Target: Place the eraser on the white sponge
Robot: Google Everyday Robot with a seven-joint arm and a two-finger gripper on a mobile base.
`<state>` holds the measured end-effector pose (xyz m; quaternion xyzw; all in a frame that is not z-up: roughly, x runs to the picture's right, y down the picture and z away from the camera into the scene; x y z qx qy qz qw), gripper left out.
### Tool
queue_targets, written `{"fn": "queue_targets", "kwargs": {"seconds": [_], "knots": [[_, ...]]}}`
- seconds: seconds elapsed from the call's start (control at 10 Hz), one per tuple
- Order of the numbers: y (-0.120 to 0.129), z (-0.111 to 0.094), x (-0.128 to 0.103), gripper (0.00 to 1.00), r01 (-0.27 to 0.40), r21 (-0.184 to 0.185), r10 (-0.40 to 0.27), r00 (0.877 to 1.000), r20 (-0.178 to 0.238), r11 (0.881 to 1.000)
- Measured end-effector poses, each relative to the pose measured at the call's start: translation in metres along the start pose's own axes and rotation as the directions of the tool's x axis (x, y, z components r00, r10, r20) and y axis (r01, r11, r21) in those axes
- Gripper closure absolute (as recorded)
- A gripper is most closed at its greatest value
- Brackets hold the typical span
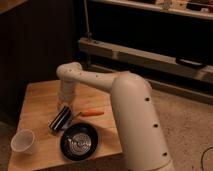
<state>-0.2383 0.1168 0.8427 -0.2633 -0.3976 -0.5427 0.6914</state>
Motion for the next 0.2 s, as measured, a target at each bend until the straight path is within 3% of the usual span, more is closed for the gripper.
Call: {"fn": "queue_targets", "kwargs": {"seconds": [0.2], "knots": [[0.0115, -0.0027, -0.0022, 0.34, -0.007, 0.011, 0.007, 1.0, -0.005, 1.0]]}}
